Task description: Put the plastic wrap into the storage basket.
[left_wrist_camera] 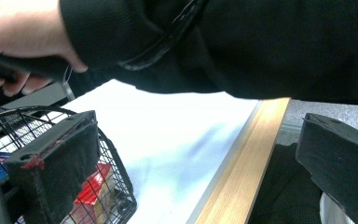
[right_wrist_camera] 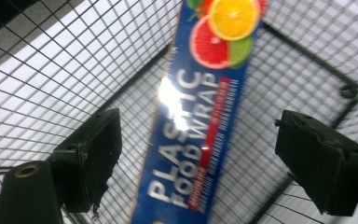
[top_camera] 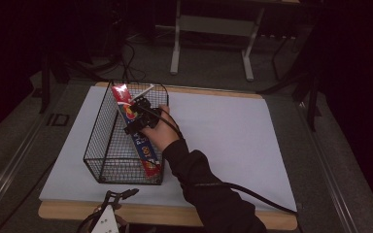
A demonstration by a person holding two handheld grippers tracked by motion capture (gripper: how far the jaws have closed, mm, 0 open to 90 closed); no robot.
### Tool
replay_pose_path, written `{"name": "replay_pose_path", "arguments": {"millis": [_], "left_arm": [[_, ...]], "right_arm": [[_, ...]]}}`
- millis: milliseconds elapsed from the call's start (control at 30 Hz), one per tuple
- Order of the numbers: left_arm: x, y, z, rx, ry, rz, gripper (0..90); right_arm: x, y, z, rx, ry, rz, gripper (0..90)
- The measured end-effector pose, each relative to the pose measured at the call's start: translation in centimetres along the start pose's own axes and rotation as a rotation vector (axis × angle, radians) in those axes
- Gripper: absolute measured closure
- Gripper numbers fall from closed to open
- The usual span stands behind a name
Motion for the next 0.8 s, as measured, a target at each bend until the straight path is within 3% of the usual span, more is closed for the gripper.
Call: {"name": "replay_pose_path", "arguments": {"millis": [533, 800], "left_arm": [[0.4, 0.0, 0.2, -0.005, -0.014, -0.002, 0.2], [0.6, -0.1, 0.2, -0.011, -0.02, -0.001, 0.2]], "right_arm": [[-6.9, 2.0, 2.7, -0.085, 0.11, -0.013, 12.9], [-9.3, 3.7, 5.4, -0.078, 0.137, -0.013, 13.2]]}}
Point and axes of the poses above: each handheld gripper's, and its own axes: x roughly forward along the jaws, z roughly out of its underside, y roughly to its right, the point moved 2 cm from there along x, roughly forward along the jaws, and after that the axes turned 3 degrees about -z, right-handed, at the moved point
